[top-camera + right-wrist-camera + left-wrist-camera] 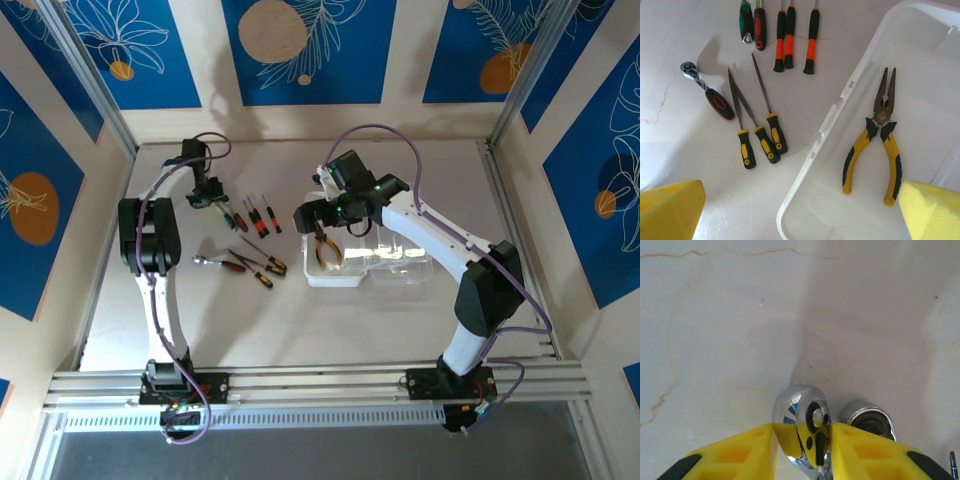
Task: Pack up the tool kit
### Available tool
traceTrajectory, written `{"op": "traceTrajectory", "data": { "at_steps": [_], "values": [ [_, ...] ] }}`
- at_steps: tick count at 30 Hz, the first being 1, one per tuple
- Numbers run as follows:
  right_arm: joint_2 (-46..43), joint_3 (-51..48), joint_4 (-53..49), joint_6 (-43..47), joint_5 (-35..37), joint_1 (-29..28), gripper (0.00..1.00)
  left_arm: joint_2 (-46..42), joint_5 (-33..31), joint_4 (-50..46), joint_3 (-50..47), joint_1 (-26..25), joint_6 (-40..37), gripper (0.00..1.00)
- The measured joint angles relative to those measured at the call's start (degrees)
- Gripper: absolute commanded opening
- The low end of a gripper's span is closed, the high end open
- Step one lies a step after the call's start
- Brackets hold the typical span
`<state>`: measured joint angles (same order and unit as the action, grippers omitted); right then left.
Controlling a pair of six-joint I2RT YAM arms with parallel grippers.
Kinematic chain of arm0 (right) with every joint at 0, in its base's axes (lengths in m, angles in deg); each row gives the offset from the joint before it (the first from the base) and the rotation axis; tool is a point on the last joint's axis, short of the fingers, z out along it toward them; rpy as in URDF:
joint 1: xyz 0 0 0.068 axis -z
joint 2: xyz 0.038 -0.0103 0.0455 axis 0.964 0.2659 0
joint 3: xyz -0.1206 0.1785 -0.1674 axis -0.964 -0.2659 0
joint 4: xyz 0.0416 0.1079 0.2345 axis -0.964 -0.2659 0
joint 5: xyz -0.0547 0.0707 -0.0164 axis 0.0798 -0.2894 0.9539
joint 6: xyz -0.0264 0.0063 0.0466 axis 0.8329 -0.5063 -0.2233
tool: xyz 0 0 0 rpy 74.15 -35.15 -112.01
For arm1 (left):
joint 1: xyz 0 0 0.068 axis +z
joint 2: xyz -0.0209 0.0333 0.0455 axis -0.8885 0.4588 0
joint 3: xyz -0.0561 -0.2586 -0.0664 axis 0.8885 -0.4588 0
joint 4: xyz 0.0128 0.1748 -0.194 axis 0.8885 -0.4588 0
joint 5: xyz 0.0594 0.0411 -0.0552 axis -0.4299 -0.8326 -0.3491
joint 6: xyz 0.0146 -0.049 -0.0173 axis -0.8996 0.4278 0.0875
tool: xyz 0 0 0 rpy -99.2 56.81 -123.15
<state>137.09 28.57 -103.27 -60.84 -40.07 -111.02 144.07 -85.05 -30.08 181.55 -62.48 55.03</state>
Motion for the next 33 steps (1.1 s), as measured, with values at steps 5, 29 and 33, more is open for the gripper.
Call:
{"op": "traceTrajectory", "data": {
  "at_steps": [5,29,33],
  "values": [
    [0.0,-0.2,0.0,0.0,-0.7,0.2,0.99,0.2,-0.9,-2.5,1.0,0.0,-1.0,0.28],
    [0.0,-1.7,0.9,0.0,-1.7,0.3,0.99,-5.2,0.2,-5.8,-6.1,0.1,-4.9,0.0],
    [-0.1,-2.7,1.3,0.0,-2.1,0.3,0.99,-10.5,2.1,-5.6,-13.0,0.1,-4.8,0.0]
  ]
}}
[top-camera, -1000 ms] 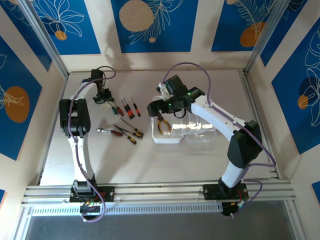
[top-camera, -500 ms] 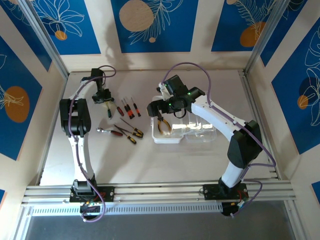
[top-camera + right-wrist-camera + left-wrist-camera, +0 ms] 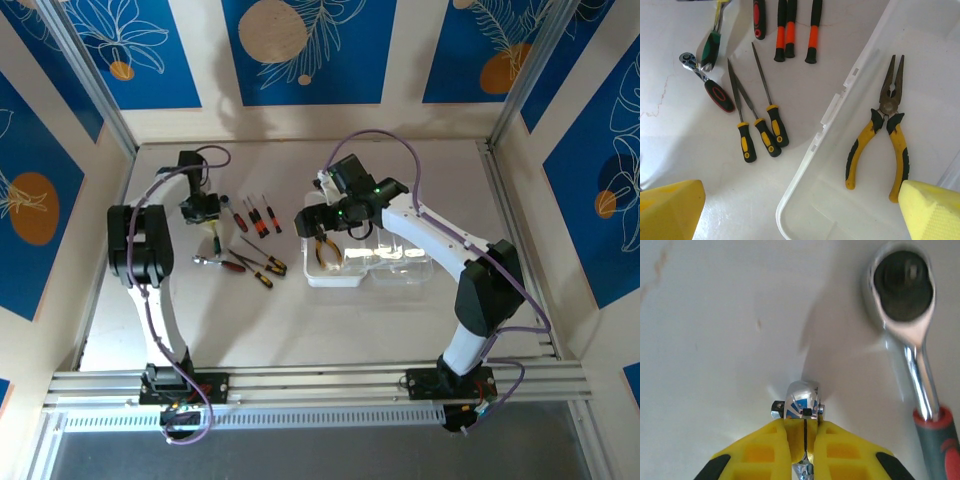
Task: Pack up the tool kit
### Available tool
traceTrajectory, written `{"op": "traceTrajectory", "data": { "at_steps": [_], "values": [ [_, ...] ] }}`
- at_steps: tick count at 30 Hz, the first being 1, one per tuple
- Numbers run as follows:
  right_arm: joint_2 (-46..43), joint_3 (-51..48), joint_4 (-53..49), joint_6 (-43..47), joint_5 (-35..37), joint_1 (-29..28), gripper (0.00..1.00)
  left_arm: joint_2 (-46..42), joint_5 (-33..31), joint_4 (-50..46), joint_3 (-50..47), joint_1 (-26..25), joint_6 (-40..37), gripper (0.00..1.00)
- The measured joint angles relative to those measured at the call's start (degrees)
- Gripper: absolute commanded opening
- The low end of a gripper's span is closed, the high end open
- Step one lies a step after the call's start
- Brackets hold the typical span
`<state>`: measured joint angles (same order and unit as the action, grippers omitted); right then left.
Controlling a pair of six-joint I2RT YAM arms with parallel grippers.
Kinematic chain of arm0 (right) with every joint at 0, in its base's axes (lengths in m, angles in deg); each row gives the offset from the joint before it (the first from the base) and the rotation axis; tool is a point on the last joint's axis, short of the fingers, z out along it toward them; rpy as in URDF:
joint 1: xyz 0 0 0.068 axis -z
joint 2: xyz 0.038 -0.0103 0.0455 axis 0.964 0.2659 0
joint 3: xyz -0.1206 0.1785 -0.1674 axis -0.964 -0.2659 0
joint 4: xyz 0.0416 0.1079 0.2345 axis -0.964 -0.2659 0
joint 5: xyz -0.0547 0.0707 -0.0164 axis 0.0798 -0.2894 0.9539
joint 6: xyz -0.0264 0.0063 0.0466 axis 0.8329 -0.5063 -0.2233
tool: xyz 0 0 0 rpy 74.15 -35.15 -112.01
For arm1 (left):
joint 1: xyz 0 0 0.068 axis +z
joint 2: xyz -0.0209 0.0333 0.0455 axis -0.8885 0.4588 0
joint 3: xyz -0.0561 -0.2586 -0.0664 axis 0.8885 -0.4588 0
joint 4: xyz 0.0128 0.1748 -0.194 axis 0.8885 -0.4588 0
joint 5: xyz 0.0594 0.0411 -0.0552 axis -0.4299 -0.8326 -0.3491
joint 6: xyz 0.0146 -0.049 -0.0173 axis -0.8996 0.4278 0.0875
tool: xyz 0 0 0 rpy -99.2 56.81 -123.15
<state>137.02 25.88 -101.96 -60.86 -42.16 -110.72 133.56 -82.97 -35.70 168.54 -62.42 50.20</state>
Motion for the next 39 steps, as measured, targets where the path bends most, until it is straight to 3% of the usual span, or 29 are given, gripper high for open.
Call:
{"op": "traceTrajectory", "data": {
  "at_steps": [15,24,28,36,39],
  "values": [
    [-1.9,-2.3,3.1,-0.1,-5.3,0.0,0.99,-20.1,11.5,5.9,-10.7,-1.8,5.7,0.0],
    [-2.0,-2.7,8.7,-0.9,-12.9,-1.4,0.99,-28.0,17.3,12.4,-11.6,-15.2,13.7,0.0],
    [-2.0,-2.7,10.6,-1.5,-13.8,-1.9,1.0,-29.0,19.1,15.6,-11.6,-18.1,17.4,0.0],
    [-1.7,-2.7,13.2,-3.7,-13.7,-2.0,0.84,-29.3,20.0,19.7,-11.8,-22.4,22.4,0.0],
    [-1.4,-2.7,14.4,-4.8,-13.7,-2.0,0.73,-29.8,20.4,21.0,-12.4,-23.7,23.9,0.0]
  ]
}}
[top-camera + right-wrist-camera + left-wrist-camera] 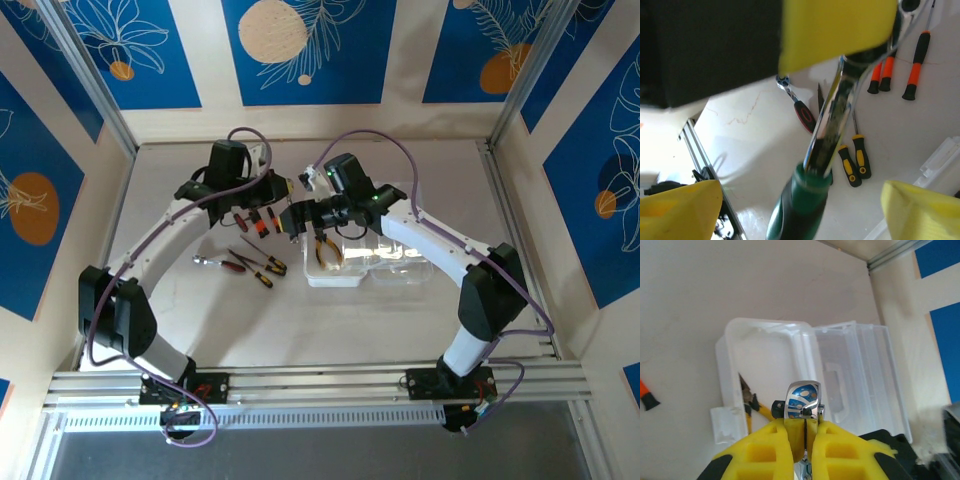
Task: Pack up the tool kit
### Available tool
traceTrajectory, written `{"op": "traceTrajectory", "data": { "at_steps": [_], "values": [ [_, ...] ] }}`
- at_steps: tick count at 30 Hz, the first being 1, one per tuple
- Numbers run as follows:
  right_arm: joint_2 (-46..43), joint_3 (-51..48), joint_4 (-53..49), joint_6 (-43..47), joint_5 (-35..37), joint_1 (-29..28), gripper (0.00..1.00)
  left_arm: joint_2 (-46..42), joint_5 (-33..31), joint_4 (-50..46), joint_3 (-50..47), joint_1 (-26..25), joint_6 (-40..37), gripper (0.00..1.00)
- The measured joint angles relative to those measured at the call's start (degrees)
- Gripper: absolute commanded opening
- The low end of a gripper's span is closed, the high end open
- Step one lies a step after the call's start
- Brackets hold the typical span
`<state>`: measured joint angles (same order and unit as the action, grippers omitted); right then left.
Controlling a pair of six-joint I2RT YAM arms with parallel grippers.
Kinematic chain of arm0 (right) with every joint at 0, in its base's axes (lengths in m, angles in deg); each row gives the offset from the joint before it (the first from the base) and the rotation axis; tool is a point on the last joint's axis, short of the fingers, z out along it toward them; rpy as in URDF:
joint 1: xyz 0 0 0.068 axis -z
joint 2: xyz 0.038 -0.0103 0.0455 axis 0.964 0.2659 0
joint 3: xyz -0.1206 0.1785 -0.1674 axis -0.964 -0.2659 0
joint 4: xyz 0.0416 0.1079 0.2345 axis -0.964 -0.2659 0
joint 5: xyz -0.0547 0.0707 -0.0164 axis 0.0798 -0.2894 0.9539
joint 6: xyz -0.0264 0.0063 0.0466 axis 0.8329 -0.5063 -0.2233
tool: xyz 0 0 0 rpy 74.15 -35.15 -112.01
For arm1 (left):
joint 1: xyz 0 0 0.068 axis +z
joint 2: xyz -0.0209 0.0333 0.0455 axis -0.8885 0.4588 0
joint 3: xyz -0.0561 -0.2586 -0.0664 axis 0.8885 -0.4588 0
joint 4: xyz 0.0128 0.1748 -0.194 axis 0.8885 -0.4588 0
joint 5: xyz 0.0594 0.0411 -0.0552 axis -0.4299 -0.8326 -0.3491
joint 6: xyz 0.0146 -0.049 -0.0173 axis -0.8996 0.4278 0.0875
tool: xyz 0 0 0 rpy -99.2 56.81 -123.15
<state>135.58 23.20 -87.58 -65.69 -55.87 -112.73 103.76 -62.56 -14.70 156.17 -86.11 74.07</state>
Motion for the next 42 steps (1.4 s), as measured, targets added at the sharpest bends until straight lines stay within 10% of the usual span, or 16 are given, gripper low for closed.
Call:
{"op": "traceTrajectory", "data": {
  "at_steps": [16,20,24,42],
  "values": [
    [0.6,-0.9,2.4,-3.3,1.9,0.4,0.0,-0.3,0.4,2.3,-0.1,-1.2,1.7,0.06],
    [0.2,-1.4,1.8,-2.8,2.1,0.7,0.0,-0.3,-0.1,1.2,0.2,-1.2,0.8,0.66],
    [-1.3,-2.9,-2.3,-2.1,3.9,2.0,0.0,-0.5,-4.1,-3.4,2.9,-0.3,-2.6,0.98],
    [-0.9,-3.5,-23.0,-1.0,30.0,8.9,0.0,-9.0,-17.7,-16.5,-9.5,11.8,-13.4,1.0]
  ]
}}
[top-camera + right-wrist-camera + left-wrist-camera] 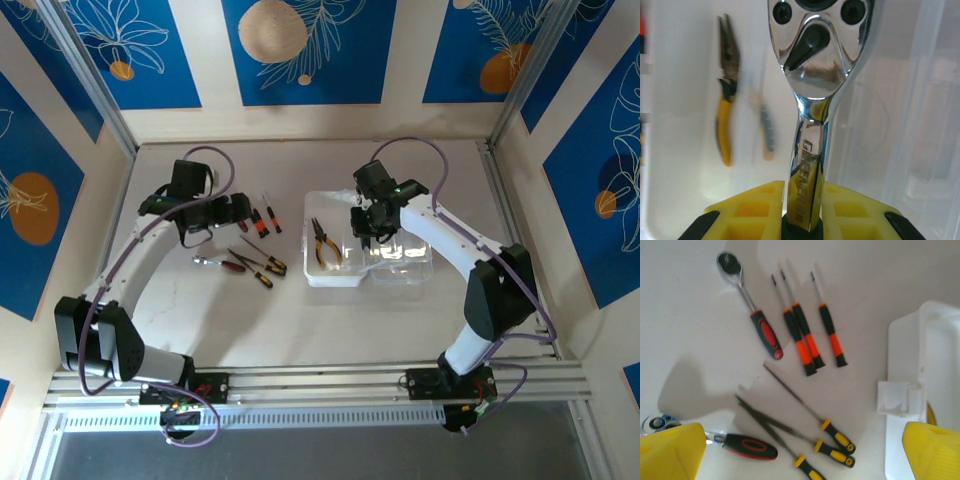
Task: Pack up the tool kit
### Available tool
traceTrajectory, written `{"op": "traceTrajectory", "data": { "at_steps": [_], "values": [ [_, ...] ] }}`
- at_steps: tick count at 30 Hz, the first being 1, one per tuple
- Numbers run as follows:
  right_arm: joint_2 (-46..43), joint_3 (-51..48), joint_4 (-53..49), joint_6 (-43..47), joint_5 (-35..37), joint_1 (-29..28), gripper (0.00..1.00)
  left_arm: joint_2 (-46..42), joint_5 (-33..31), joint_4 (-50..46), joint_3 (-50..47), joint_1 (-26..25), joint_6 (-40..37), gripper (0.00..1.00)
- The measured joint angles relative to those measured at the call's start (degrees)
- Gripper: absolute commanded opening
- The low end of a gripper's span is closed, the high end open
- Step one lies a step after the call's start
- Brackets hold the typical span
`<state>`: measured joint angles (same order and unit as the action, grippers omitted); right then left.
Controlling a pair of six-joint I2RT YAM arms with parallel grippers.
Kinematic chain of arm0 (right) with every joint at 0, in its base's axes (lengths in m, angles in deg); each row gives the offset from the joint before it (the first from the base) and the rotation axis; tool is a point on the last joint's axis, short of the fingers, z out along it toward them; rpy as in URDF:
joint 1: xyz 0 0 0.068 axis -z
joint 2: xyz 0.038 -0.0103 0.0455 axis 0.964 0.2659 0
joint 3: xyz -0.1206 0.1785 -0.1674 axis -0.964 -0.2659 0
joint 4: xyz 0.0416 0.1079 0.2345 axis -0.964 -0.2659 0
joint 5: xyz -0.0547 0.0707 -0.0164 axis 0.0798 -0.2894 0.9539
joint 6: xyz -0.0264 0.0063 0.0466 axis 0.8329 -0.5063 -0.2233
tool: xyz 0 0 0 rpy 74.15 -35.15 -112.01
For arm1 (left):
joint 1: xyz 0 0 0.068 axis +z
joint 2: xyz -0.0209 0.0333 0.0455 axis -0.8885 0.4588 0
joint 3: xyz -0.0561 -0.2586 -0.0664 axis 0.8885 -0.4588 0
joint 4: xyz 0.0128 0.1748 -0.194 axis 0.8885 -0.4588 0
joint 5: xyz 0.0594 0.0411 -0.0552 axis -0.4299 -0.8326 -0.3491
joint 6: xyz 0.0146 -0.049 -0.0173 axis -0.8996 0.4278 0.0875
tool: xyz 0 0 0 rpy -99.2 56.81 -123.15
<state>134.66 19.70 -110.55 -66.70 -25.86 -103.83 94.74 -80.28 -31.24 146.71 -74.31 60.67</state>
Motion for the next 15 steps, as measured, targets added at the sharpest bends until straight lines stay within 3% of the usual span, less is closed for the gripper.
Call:
{"op": "traceTrajectory", "data": {
  "at_steps": [15],
  "values": [
    [6.6,3.1,-1.5,-0.3,6.3,-2.1,0.16,-0.3,0.0,-0.1,-2.1,0.0,-0.2,1.0]
  ]
}}
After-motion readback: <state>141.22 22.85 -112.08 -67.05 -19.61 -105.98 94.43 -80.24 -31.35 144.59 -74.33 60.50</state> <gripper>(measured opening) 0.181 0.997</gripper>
